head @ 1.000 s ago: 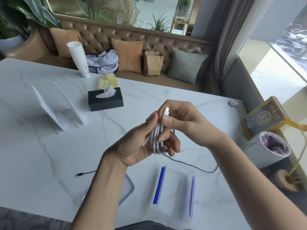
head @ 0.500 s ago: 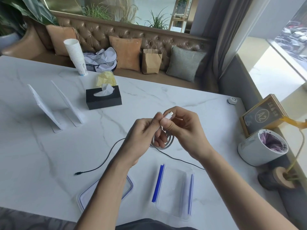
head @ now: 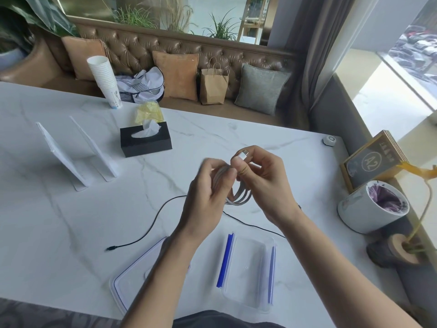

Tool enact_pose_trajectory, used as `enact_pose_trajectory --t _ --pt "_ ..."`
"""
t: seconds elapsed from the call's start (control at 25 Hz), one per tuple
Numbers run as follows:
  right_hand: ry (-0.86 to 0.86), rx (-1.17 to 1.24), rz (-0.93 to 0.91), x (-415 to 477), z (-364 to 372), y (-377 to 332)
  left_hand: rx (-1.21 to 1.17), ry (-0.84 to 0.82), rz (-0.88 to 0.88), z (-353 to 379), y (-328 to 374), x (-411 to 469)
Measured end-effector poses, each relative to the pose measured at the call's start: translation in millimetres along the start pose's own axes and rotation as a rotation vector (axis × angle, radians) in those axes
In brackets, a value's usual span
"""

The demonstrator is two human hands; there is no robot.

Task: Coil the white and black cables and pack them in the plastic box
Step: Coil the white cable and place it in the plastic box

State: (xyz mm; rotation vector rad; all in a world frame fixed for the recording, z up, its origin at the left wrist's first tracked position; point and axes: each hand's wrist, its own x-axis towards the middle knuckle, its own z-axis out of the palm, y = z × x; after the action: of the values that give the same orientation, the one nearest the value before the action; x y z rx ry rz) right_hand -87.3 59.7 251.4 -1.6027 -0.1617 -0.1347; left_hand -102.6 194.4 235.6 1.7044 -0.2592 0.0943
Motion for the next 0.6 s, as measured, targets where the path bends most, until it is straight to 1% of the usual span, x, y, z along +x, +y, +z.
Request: enact_pose_trajectory --t 0.08,0.16,0.24,0.36,0.44,0.52,0.6 --pt "0.041 -0.002 0.002 -1 2 2 0.065 0.067 0.049 2 -1 0" --pt "0.07 -0.003 0.016 -4 5 1 0.167 0.084 0.099 3 -1 0" --pt "0.06 0.01 0.015 -6 7 -3 0.218 0.115 0.109 3 -2 0" --pt "-0.049 -0.02 0.017 -8 3 -7 0.197 0.173 0.104 3 -1 3" --pt "-0.101 -0.071 0.021 -10 1 -7 0.139 0.218 0.056 1 -2 5" --pt "-0.074 -0.111 -0.008 -13 1 -6 0.074 0.237 0.005 2 -1 6" --pt "-0.009 -0.121 -0.047 -16 3 -4 0.076 0.239 -0.011 4 2 7"
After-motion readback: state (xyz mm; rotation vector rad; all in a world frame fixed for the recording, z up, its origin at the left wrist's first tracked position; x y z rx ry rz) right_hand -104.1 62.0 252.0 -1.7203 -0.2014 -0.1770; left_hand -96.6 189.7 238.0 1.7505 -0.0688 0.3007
